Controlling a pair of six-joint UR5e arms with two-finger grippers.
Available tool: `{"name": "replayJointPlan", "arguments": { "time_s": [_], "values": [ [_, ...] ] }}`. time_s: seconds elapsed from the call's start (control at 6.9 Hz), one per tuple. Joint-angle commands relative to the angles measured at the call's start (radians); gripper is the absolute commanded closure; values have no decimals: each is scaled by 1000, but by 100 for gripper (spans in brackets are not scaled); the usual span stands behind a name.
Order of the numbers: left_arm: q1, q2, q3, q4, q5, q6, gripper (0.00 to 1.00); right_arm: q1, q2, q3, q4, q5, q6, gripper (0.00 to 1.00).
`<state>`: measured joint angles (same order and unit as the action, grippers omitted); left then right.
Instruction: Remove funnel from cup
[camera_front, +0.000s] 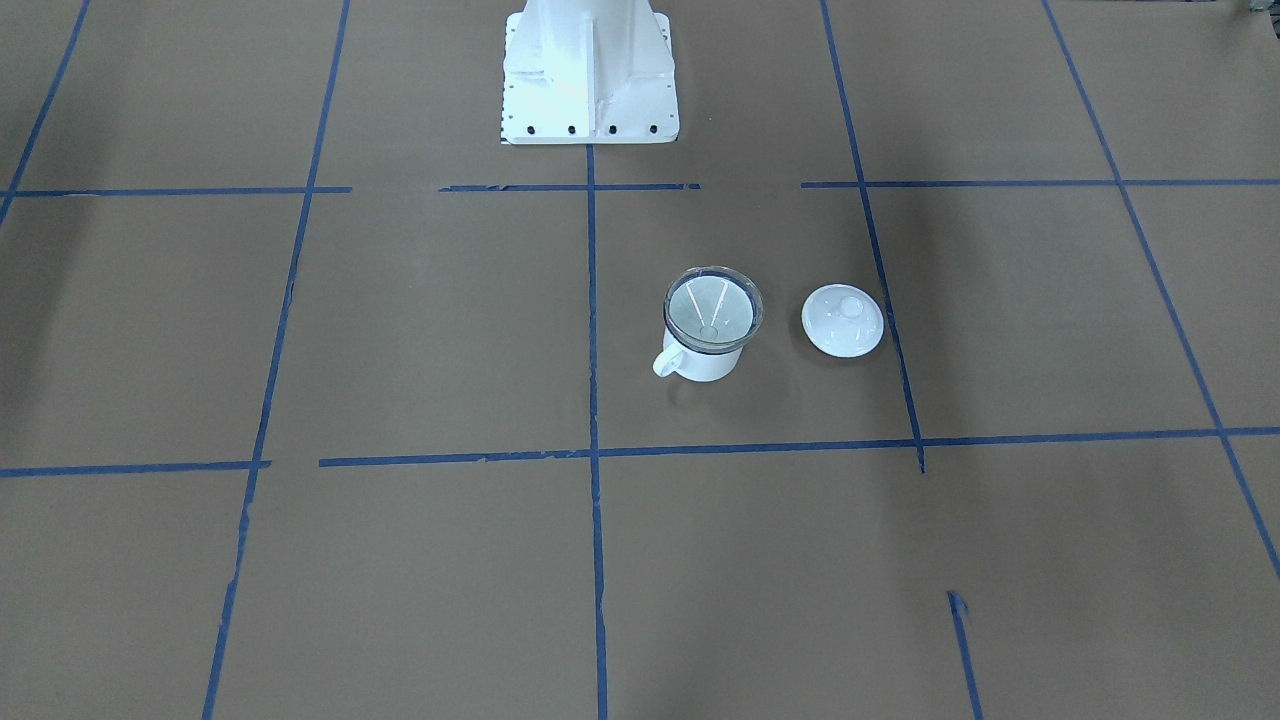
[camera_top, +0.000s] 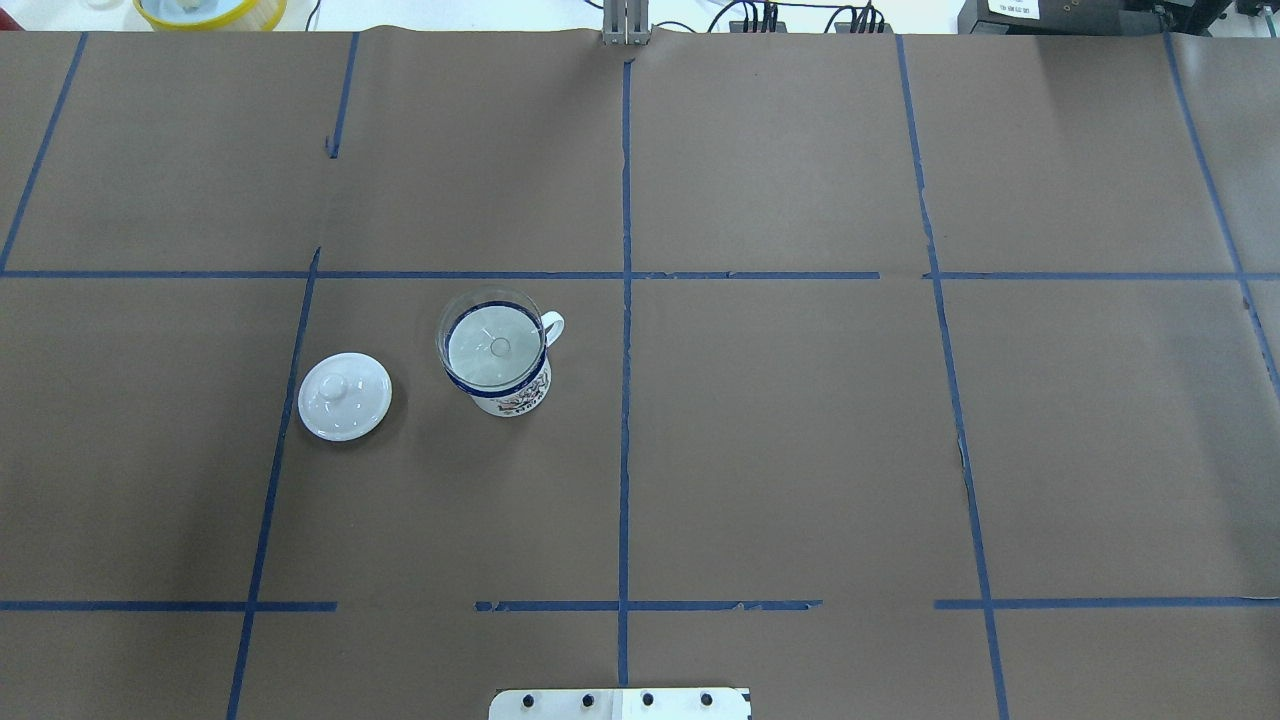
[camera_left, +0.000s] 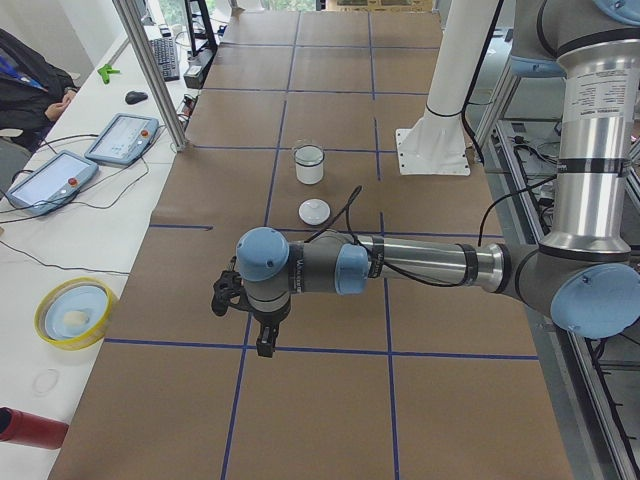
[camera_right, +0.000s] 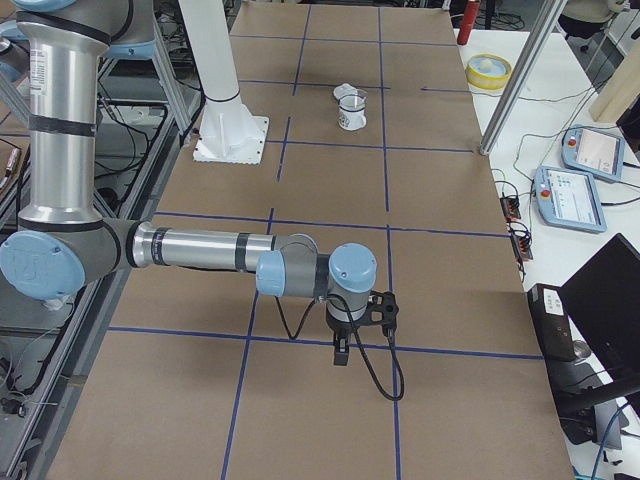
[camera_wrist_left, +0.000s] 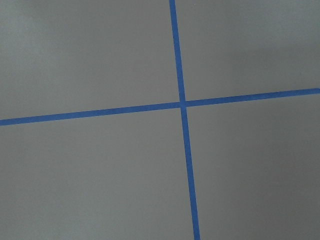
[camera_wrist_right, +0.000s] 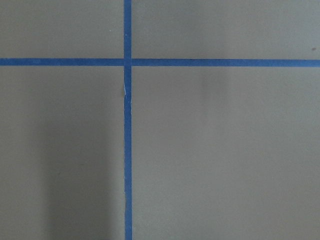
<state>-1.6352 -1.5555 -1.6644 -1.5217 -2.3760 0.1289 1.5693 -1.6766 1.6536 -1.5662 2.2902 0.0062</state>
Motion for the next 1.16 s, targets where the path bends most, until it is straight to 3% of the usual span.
{"name": "replayJointPlan", "arguments": {
  "time_s": [0.0,0.43,0.72,1.01],
  "values": [
    [0,0,-2,0,0,8,0,0,0,0,0,0,0,0],
    [2,-11,-47,-2,0,0,0,0,0,0,0,0,0,0],
    [0,-104,-101,-43,9,-3,0,0,0,0,0,0,0,0],
    [0,-176,-75,-253,9,-168,0,0,0,0,0,0,0,0]
  ]
}}
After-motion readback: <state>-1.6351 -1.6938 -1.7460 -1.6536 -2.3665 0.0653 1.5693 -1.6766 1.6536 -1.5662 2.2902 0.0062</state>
